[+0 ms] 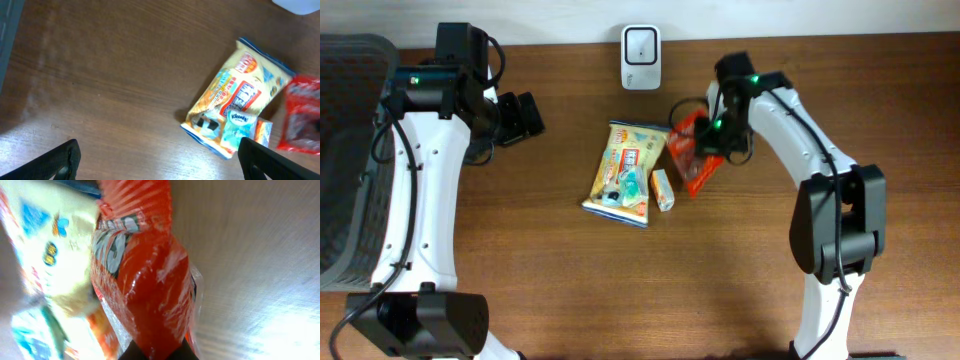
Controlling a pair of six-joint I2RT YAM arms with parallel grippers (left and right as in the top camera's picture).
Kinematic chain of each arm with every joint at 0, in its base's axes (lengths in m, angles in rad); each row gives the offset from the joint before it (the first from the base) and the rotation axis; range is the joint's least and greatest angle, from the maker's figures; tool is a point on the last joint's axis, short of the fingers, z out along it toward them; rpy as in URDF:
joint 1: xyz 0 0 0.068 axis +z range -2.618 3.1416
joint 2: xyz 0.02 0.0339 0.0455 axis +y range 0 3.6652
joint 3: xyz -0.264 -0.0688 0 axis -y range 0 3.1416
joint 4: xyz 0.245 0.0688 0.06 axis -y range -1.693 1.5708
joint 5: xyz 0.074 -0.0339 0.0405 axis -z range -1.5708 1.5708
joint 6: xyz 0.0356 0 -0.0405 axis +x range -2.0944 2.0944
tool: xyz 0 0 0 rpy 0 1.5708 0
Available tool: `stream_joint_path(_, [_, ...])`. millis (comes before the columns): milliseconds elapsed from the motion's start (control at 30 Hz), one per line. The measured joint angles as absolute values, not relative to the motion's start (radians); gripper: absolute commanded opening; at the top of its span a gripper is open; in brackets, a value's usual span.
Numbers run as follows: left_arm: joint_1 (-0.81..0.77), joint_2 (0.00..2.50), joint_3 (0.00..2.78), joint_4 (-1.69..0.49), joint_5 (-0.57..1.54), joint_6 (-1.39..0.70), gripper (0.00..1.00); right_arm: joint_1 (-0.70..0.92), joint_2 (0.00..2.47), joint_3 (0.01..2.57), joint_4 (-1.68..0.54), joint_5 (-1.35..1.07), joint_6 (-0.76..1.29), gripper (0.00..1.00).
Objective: Scan the item barcode
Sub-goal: 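Grasp the red snack bag with the right gripper, then pass the red bag over the scanner and drop it at right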
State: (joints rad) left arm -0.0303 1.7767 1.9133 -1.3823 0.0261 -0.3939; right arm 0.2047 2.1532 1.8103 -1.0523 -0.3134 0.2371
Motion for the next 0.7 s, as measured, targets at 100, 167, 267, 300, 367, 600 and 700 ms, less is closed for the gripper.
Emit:
stream_joint_path(100, [-0.03, 1.777, 1.913, -1.383, 0.026, -0.394, 0.99, 0.198, 2.155, 1.997, -0.94, -0.314, 0.237, 0.04])
stream_joint_path(167, [-0.03, 1.777, 1.913, -1.385, 0.027, -0.394, 0.99, 0.198, 2.153, 2.019, -0.74, -0.369, 0.237, 0.04])
stream_joint_path(267, [-0.03, 1.777, 1.913, -1.38, 0.027, -0.394, 0.99, 0.213, 2.183, 2.015, -0.366, -0.428, 0.302, 0.04])
stream_joint_path(300, [-0.03, 1.777, 1.913, -1.383, 0.026, -0.394, 0.99, 0.226, 2.205, 2.019, -0.294, -0.435, 0.34, 0.04])
stream_joint_path(367, [-0.03, 1.777, 1.913, -1.381, 0.027, -0.394, 0.99, 0.253, 2.294, 2.024, -0.079, -0.447, 0.421, 0.04])
stream_joint_path(600, [-0.03, 1.777, 1.913, -1.385, 0.026, -0.394, 0.99, 0.274, 2.483, 2.016, 0.246, -0.442, 0.603, 0.04])
stream_joint_path(700, [-0.03, 1.777, 1.913, -1.384, 0.027, -0.394, 0.99, 0.226, 2.454, 2.014, 0.301, -0.507, 0.604, 0.04])
